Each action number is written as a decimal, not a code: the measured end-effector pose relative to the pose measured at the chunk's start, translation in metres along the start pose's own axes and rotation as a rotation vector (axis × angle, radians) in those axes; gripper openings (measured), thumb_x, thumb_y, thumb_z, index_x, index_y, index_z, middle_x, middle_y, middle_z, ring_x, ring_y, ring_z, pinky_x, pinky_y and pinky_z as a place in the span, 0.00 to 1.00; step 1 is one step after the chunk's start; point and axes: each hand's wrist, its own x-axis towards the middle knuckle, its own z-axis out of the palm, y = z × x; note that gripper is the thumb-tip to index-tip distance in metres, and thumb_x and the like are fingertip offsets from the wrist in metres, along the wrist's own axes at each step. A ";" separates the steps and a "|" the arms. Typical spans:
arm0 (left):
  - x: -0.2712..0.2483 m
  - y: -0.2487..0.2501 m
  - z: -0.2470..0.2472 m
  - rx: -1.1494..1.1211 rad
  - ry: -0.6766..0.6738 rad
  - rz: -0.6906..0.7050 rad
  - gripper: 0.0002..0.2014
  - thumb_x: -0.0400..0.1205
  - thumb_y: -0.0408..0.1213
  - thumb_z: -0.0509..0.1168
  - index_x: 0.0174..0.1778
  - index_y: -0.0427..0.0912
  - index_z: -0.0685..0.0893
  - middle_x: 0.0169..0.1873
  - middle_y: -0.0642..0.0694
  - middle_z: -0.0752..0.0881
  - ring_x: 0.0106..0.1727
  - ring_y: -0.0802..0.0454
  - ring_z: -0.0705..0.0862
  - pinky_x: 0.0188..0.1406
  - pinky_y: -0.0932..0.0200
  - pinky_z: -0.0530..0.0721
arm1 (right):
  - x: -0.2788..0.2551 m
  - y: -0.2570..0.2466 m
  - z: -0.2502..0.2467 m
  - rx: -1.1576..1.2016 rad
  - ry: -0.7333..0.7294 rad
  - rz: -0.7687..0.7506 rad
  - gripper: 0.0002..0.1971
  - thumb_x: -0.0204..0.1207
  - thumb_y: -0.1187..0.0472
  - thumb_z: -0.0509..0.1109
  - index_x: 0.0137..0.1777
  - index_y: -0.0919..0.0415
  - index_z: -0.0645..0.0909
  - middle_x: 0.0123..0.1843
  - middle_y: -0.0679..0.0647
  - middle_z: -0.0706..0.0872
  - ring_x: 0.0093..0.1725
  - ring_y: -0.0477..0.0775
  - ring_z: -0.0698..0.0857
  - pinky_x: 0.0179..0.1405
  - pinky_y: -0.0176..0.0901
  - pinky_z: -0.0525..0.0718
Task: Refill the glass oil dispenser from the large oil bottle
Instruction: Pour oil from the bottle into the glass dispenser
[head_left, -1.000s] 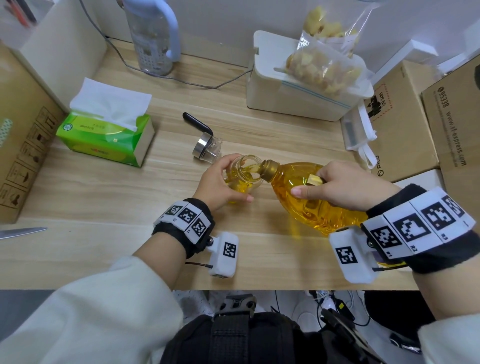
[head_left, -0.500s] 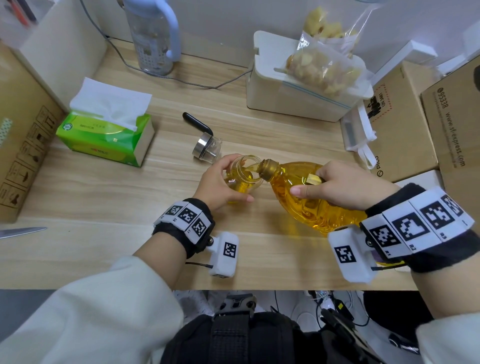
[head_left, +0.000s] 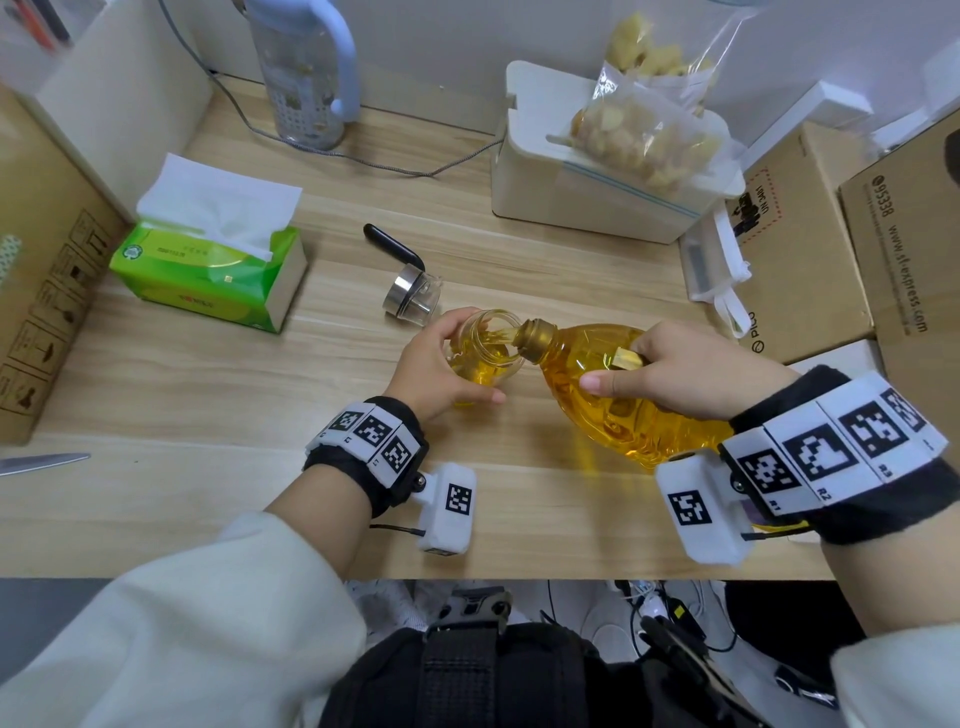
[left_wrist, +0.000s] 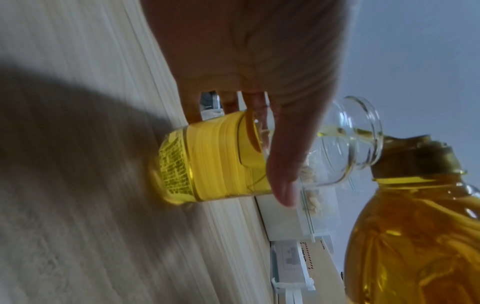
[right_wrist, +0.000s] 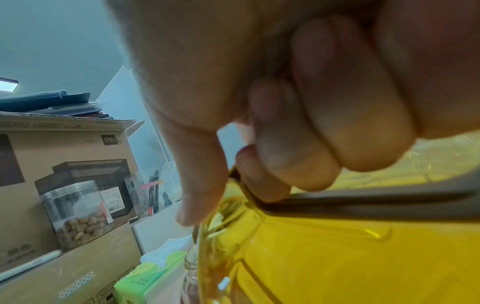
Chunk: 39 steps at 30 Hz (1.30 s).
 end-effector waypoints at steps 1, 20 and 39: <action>0.000 0.000 0.000 -0.003 0.001 0.000 0.43 0.54 0.29 0.83 0.67 0.44 0.75 0.57 0.53 0.80 0.61 0.54 0.77 0.64 0.61 0.72 | 0.000 0.000 0.000 0.000 0.000 0.001 0.28 0.67 0.37 0.68 0.24 0.59 0.66 0.22 0.53 0.68 0.25 0.52 0.68 0.28 0.43 0.63; 0.000 -0.002 0.001 0.008 0.012 -0.002 0.43 0.53 0.30 0.84 0.66 0.43 0.76 0.59 0.49 0.81 0.64 0.49 0.78 0.67 0.55 0.74 | -0.003 0.000 0.000 -0.011 -0.008 0.026 0.27 0.68 0.37 0.68 0.25 0.60 0.68 0.22 0.52 0.69 0.25 0.51 0.69 0.28 0.43 0.64; -0.003 -0.002 0.000 0.000 0.014 0.016 0.42 0.54 0.28 0.83 0.65 0.44 0.76 0.56 0.53 0.80 0.60 0.55 0.77 0.55 0.74 0.72 | -0.008 -0.005 -0.004 -0.025 0.013 0.034 0.28 0.68 0.37 0.68 0.24 0.59 0.64 0.22 0.52 0.66 0.24 0.51 0.66 0.26 0.42 0.60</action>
